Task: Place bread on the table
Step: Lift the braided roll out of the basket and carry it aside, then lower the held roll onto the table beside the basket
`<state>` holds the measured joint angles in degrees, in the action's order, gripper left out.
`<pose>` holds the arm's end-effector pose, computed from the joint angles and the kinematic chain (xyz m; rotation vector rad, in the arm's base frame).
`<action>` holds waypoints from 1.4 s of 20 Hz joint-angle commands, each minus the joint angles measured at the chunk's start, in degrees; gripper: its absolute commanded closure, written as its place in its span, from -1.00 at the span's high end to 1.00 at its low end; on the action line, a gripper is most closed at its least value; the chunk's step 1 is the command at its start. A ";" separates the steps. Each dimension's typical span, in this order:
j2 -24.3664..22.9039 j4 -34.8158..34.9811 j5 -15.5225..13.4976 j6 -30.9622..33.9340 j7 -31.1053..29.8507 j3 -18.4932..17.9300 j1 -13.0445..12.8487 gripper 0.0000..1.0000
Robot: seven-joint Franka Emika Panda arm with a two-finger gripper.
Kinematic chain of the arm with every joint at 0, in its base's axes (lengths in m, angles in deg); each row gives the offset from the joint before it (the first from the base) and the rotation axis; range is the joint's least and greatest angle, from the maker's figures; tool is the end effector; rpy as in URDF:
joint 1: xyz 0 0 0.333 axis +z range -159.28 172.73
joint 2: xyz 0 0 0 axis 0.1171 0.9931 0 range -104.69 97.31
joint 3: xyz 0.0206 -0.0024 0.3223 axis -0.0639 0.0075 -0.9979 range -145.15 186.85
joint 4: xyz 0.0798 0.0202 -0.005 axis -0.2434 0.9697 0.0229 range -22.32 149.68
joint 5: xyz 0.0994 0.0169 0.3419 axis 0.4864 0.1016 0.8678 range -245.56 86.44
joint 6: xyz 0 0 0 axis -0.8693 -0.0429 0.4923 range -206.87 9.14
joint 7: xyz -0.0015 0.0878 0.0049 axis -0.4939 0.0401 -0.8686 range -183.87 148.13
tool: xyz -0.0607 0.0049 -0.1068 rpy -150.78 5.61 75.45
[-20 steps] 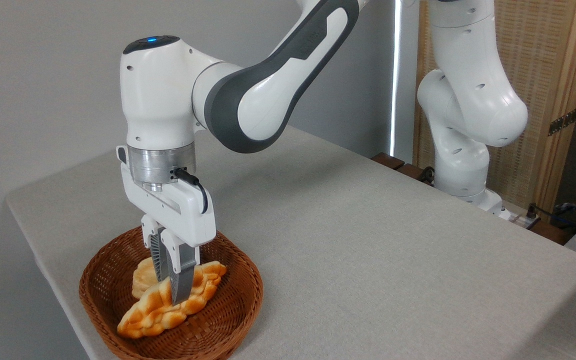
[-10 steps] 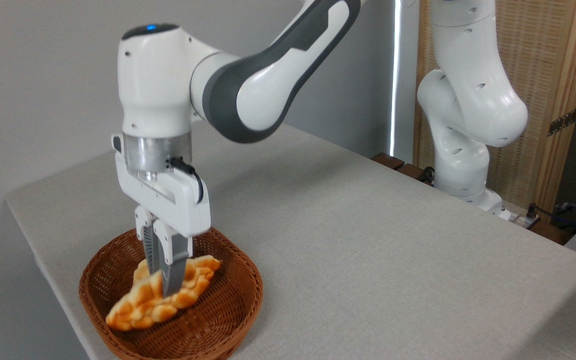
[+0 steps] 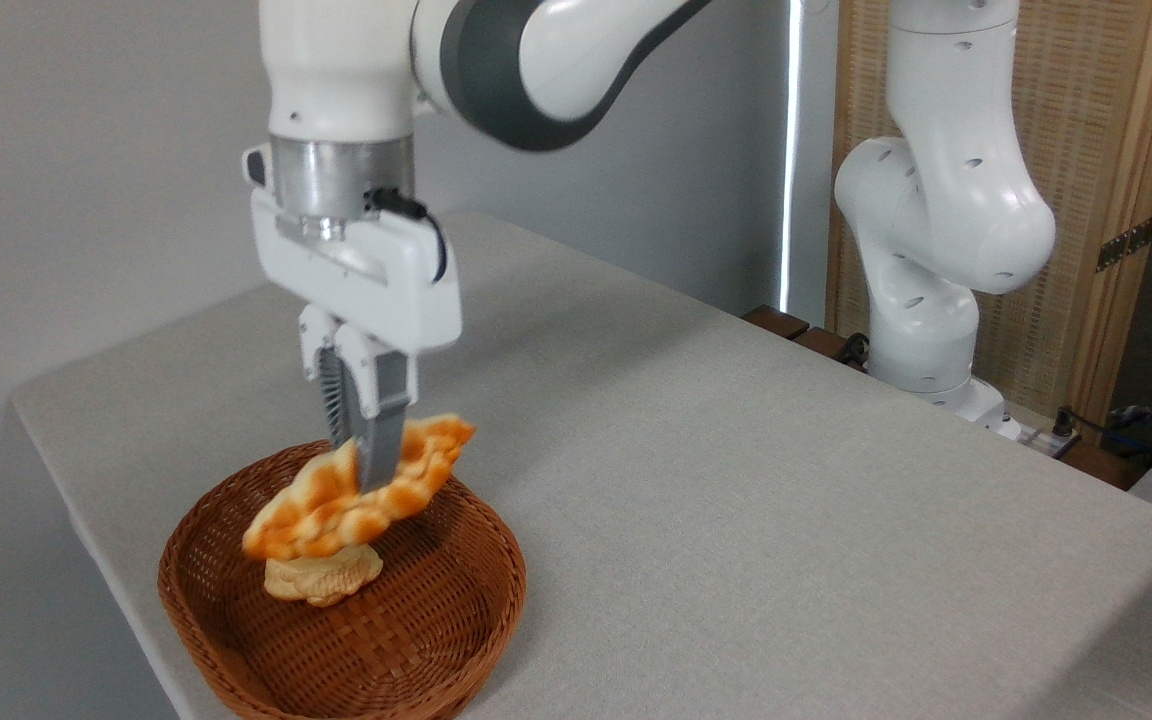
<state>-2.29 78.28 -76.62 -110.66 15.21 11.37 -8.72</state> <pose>0.5565 -0.0555 0.5374 -2.8392 1.0388 -0.3116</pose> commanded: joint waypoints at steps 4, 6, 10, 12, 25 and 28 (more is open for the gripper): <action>-7.90 6.92 0.05 8.30 0.14 -0.01 -1.79 -0.74; -9.39 8.59 0.05 9.98 0.14 0.07 -1.88 -0.70; -13.08 14.47 0.05 14.02 0.23 0.07 -2.67 -0.68; -13.53 16.24 0.05 15.60 0.23 -0.01 -3.36 -0.67; -12.91 18.35 0.23 17.19 0.14 0.07 -5.83 1.00; -12.74 18.27 0.58 17.01 0.23 0.07 -5.83 1.00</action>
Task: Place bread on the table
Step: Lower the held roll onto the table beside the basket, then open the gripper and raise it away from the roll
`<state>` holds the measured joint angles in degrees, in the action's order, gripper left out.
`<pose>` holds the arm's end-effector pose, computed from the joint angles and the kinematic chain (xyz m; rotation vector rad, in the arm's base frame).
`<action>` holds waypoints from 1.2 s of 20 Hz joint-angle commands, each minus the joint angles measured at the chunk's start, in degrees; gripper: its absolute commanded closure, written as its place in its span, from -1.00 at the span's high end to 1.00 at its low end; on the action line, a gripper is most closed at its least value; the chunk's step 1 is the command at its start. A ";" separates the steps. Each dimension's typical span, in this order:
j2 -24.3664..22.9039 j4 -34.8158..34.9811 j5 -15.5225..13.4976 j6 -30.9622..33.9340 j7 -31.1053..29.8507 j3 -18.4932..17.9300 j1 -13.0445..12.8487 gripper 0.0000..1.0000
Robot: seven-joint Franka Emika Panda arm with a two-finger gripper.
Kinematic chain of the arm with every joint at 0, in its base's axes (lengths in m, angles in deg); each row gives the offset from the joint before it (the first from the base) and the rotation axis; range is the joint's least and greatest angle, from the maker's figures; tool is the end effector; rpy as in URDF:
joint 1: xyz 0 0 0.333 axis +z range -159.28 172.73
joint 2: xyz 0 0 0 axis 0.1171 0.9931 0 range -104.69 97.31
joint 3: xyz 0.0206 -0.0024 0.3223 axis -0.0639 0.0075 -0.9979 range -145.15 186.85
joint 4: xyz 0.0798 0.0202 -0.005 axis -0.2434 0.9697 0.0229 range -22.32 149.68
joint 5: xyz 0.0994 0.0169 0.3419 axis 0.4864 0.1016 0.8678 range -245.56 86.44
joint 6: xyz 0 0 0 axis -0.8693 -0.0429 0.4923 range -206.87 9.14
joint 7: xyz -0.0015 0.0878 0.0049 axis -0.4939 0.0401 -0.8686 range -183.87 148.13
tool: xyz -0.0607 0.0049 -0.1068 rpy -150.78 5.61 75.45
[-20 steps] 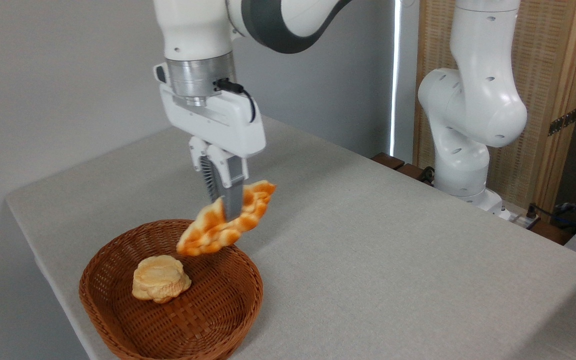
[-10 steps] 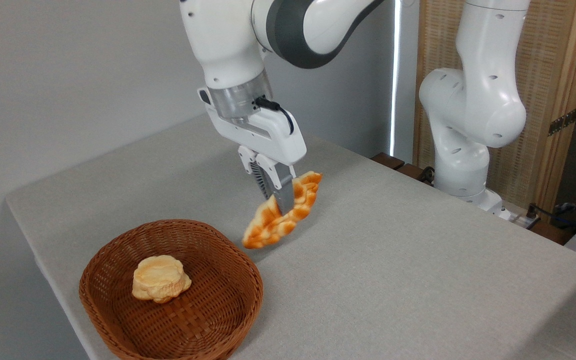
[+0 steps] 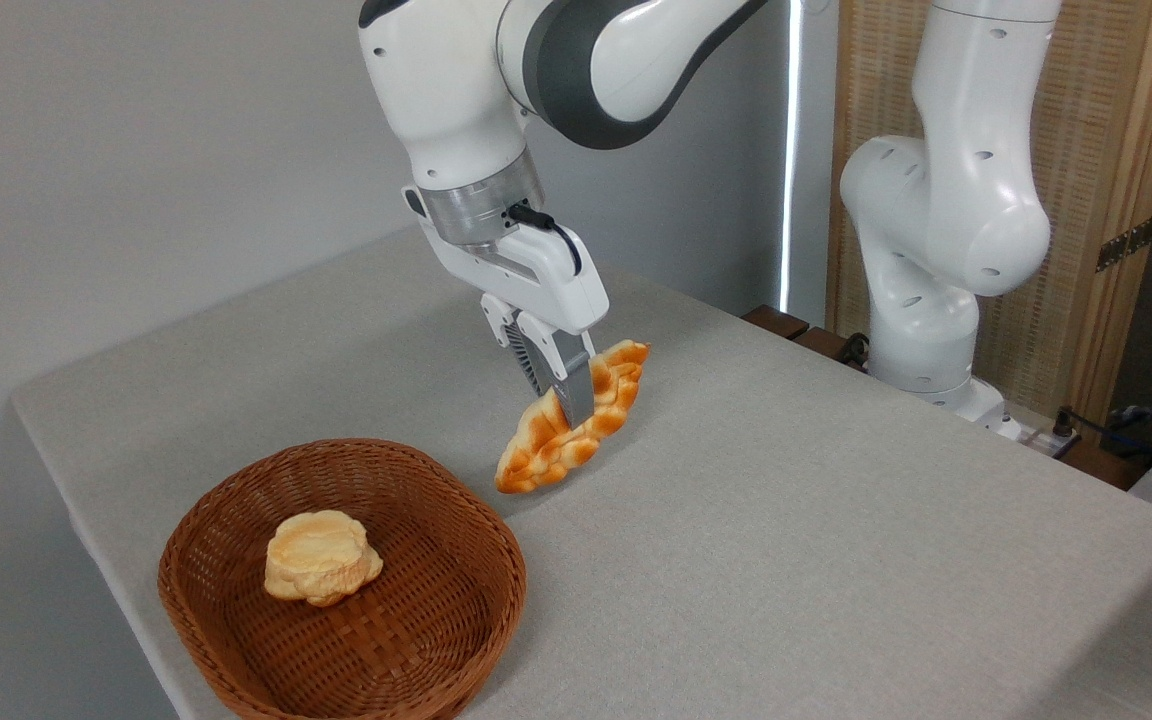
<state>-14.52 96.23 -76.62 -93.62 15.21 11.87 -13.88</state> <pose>0.4314 -0.0802 0.4766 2.8703 -1.2141 -0.2758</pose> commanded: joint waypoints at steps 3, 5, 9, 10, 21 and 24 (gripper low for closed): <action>-0.33 0.23 0.67 -0.99 0.23 -0.51 -0.67 1.00; -0.24 0.23 0.67 -1.34 0.23 -0.51 -0.67 1.00; -0.24 -0.03 0.67 -1.61 0.23 -0.51 -0.67 1.00; -0.24 -0.12 0.67 -1.61 0.23 -0.59 -0.67 1.00; -0.33 -3.73 0.67 -10.74 0.05 -0.86 -0.58 1.00; -0.33 -4.34 0.32 -11.28 0.05 -1.04 -0.50 1.00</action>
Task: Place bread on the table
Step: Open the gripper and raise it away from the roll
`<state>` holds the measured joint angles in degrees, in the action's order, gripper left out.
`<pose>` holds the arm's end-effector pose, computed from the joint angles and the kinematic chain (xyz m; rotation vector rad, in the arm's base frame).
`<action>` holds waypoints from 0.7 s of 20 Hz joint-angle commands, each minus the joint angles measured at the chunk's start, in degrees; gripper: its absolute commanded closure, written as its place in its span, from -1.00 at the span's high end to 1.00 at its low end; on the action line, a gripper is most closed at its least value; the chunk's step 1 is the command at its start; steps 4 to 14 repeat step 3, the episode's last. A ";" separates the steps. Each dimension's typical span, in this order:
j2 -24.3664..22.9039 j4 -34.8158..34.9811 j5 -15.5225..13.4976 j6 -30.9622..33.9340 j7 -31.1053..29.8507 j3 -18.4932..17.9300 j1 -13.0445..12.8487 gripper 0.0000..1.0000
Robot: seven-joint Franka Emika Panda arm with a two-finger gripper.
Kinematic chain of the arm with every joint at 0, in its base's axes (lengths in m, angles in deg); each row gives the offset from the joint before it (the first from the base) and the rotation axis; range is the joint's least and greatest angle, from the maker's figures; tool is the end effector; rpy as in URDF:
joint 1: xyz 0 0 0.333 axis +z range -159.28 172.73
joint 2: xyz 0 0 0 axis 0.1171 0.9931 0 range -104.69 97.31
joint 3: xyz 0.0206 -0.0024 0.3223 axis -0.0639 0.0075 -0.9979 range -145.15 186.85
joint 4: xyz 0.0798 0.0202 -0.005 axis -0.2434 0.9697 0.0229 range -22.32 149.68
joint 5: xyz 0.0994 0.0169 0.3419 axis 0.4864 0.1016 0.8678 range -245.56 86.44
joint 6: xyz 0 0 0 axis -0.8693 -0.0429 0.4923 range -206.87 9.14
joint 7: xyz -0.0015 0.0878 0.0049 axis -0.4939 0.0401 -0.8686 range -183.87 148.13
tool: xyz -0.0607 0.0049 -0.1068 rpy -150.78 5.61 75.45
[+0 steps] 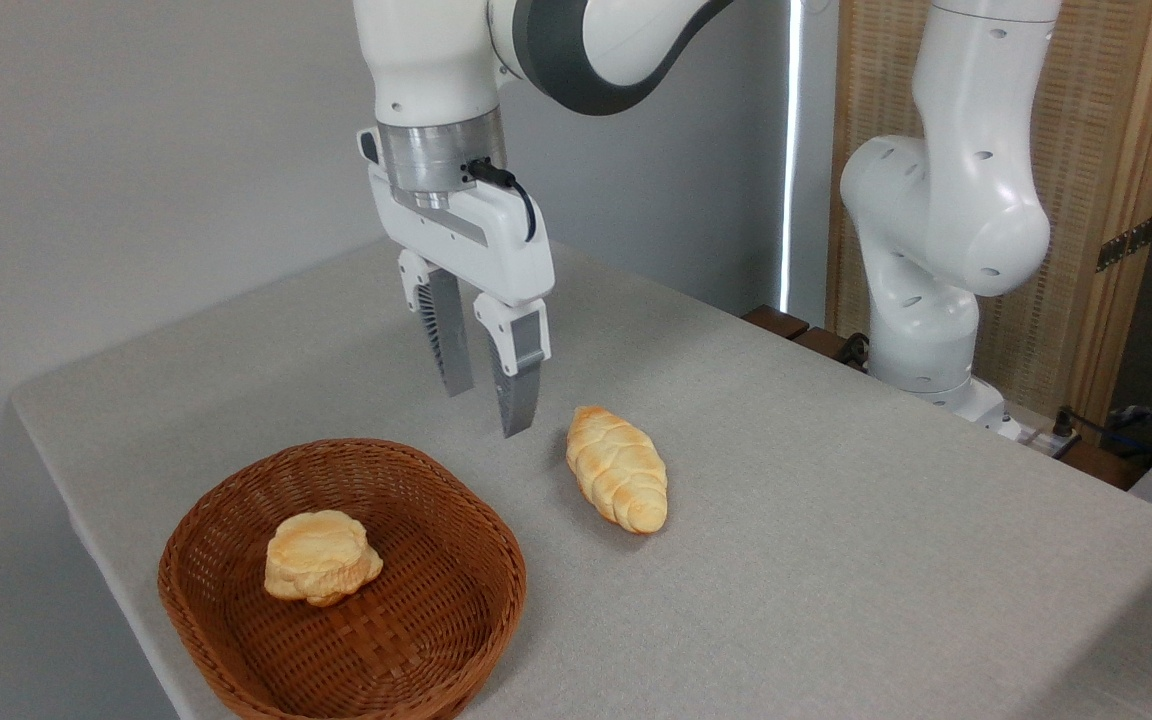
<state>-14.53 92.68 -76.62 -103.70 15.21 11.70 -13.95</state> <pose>0.4637 -0.0859 0.5177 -2.8665 1.2083 -0.0896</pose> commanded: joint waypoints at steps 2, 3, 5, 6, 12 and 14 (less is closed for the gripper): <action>-0.32 -1.50 0.05 -1.28 0.05 -0.86 -0.16 1.00; -0.32 -1.50 0.05 -1.28 0.05 -0.86 -0.07 1.00; -0.32 -1.50 0.05 -1.28 0.05 -0.86 -0.07 1.00; -0.32 -1.50 0.05 -1.28 0.05 -0.86 -0.07 1.00; -0.32 -1.50 0.05 -1.28 0.05 -0.86 -0.07 1.00; -0.32 -1.50 0.05 -1.28 0.05 -0.86 -0.07 1.00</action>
